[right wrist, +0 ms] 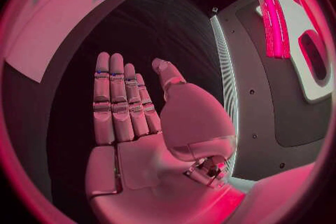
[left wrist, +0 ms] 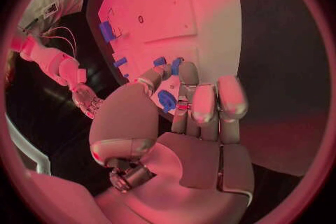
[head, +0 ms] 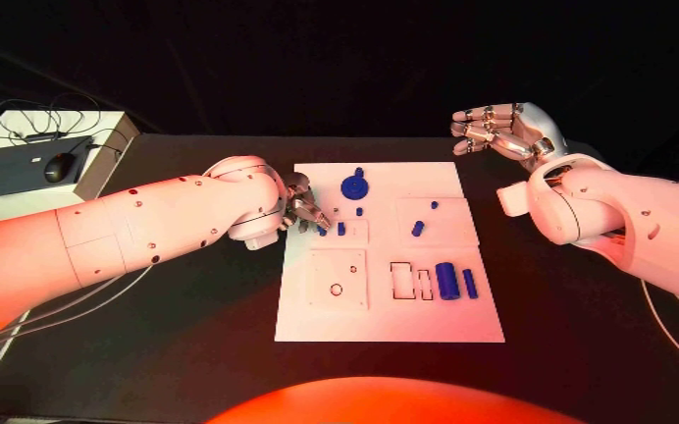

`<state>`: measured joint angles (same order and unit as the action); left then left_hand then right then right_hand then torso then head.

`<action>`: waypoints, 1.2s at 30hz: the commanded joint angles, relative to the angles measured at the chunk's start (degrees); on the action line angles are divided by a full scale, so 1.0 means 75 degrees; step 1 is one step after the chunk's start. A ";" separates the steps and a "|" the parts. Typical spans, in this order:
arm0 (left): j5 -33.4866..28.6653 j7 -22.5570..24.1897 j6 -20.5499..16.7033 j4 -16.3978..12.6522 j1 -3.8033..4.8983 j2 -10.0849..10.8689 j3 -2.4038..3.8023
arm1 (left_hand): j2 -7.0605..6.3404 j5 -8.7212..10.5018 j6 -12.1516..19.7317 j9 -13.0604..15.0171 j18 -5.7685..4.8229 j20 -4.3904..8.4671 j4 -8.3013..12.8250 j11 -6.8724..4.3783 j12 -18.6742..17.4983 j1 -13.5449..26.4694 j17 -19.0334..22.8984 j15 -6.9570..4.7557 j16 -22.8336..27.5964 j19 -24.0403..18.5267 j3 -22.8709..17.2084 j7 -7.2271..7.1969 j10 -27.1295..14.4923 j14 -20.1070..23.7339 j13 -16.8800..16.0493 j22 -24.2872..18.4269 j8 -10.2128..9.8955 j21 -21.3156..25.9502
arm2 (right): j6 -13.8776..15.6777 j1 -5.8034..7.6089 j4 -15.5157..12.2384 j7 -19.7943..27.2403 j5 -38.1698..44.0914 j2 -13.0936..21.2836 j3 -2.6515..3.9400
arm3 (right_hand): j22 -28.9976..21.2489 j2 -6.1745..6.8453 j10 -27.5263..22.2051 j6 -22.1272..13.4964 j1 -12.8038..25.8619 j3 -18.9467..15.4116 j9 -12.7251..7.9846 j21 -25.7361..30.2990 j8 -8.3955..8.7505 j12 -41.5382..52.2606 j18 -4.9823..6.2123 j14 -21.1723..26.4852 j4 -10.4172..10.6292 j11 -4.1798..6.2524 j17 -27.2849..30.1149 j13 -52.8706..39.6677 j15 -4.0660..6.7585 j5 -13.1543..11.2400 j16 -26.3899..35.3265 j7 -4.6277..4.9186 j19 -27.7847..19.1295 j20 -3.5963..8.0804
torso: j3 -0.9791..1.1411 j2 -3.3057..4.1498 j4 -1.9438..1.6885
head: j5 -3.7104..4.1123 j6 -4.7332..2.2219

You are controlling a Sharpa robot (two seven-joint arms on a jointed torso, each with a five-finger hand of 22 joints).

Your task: Assemble the parts on the task board

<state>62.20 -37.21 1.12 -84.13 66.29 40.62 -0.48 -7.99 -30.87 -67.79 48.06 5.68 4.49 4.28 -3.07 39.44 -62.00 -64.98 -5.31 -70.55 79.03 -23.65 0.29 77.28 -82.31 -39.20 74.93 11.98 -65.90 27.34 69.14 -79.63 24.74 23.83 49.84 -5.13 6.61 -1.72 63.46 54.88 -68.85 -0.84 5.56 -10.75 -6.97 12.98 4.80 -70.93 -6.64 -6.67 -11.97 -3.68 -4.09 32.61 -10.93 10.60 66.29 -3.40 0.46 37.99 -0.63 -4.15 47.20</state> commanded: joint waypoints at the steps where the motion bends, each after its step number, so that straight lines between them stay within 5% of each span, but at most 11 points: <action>1: -0.0116 0.0056 0.0479 -0.0051 -0.0083 -0.0050 -0.0062 | 0.0233 -0.0027 -0.0182 -0.0003 -0.0159 0.0008 0.0322 -0.0161 -0.0028 -0.0360 0.0014 -0.0045 -0.0034 0.0062 -0.0282 -0.0119 0.0205 -0.0007 -0.0014 0.0118 -0.0026 -0.0048 | -0.0083 -0.0001 -0.0003 0.0082 0.0019 0.0001 0.0004 | -0.0010 0.0030 0.0007 -0.0041 0.0018 0.0041 -0.0009 -0.0024 -0.0007 -0.0049 -0.0110 0.0032 0.0023 -0.0003 0.0009 0.0007 -0.0003 0.0041 -0.0001 0.0015 -0.0064 -0.0001 | 0.0003 0.0001 0.0003 | -0.0009 0.0004; 36: 0.0346 -0.0044 0.0393 -0.0175 -0.0085 0.0092 -0.0057 | 0.0166 -0.0045 -0.0195 0.0068 -0.0189 0.0078 0.0423 -0.0182 -0.0144 -0.0362 0.0039 -0.0063 -0.0065 0.0088 -0.0685 -0.0112 0.0299 -0.0007 -0.0133 0.0111 0.0077 -0.0082 | -0.0099 -0.0002 0.0017 0.0087 0.0019 -0.0001 0.0004 | -0.0029 0.0038 0.0007 -0.0035 0.0047 0.0063 -0.0011 -0.0034 -0.0007 -0.0055 -0.0111 0.0034 0.0053 -0.0004 0.0010 0.0007 -0.0005 0.0045 0.0003 0.0013 -0.0069 -0.0003 | -0.0002 0.0003 0.0001 | -0.0002 0.0017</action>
<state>64.29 -37.26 1.81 -85.34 66.08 41.34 -0.60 -8.48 -31.01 -68.35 48.60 4.75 4.90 3.40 -3.46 38.60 -62.63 -64.74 -5.41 -70.78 79.44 -24.53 0.18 78.46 -82.19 -40.15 74.91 12.30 -66.34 27.24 69.13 -79.50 24.77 23.83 49.84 -5.12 6.49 -1.72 63.46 54.88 -68.85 -0.53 5.56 -10.75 -6.97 12.78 4.80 -70.93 -6.33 -6.67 -11.97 -3.68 -4.09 32.61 -10.93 10.59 66.29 -3.40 0.43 38.01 -0.63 -4.20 47.34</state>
